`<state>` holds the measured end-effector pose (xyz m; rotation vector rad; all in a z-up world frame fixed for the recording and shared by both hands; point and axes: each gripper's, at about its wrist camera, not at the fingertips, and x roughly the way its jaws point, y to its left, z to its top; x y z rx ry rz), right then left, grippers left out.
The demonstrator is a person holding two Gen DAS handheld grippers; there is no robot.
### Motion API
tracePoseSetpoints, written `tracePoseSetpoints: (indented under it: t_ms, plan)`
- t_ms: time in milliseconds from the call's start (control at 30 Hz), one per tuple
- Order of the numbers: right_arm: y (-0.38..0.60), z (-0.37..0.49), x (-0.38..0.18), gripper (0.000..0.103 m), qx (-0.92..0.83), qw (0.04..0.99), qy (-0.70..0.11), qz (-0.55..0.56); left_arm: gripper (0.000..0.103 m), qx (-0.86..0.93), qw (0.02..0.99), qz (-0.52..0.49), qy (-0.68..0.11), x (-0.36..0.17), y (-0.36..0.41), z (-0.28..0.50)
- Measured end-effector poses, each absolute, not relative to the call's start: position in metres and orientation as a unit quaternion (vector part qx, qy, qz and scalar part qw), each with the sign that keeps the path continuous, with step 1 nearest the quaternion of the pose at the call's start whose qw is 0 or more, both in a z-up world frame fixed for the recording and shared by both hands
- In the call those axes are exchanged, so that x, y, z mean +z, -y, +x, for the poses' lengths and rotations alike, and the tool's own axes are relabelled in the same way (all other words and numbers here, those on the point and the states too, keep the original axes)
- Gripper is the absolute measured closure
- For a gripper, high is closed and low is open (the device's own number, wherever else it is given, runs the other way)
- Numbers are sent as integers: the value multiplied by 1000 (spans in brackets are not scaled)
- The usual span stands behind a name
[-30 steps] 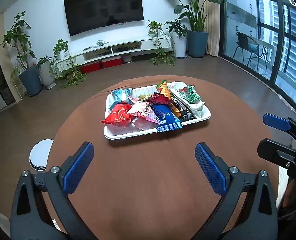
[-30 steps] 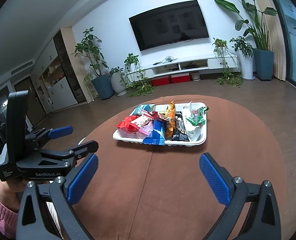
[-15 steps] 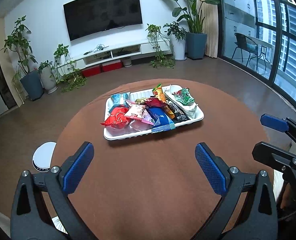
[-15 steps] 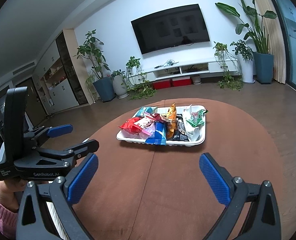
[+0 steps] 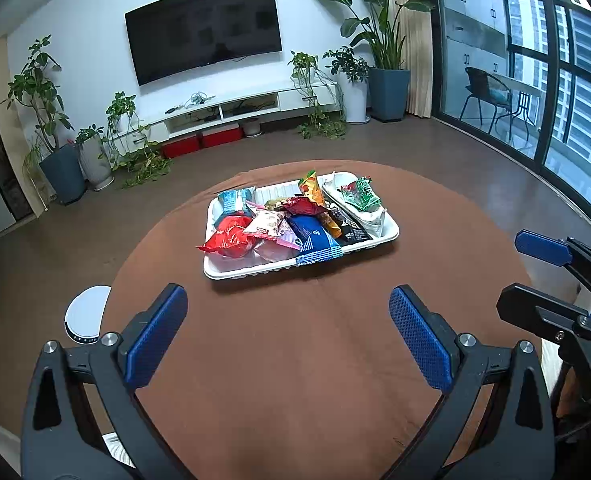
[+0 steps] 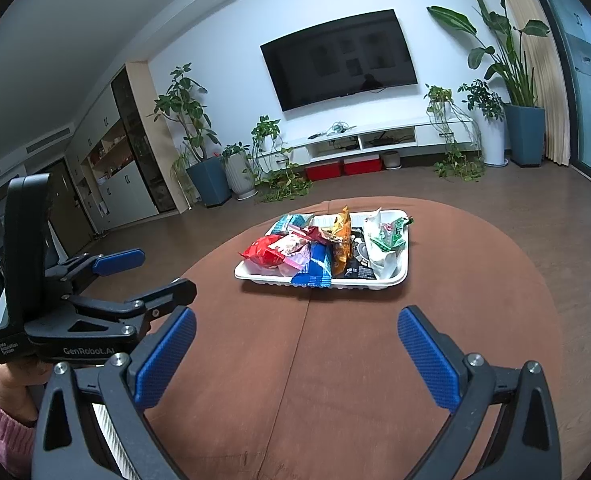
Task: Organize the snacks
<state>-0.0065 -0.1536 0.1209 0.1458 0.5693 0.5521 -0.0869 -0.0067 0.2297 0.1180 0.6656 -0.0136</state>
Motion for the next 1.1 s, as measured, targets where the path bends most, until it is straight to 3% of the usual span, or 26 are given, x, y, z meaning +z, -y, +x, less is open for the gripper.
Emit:
tracePoseSetpoints:
  t_ms: [433,1100]
  plan:
    - [155,-15,117,0,264,919,-282,78,1,-8,946,93,-310,227,17,-96]
    - [152,-8,100,0,263,913,-298,89,1,32,932,45,-359,196,-9,-84]
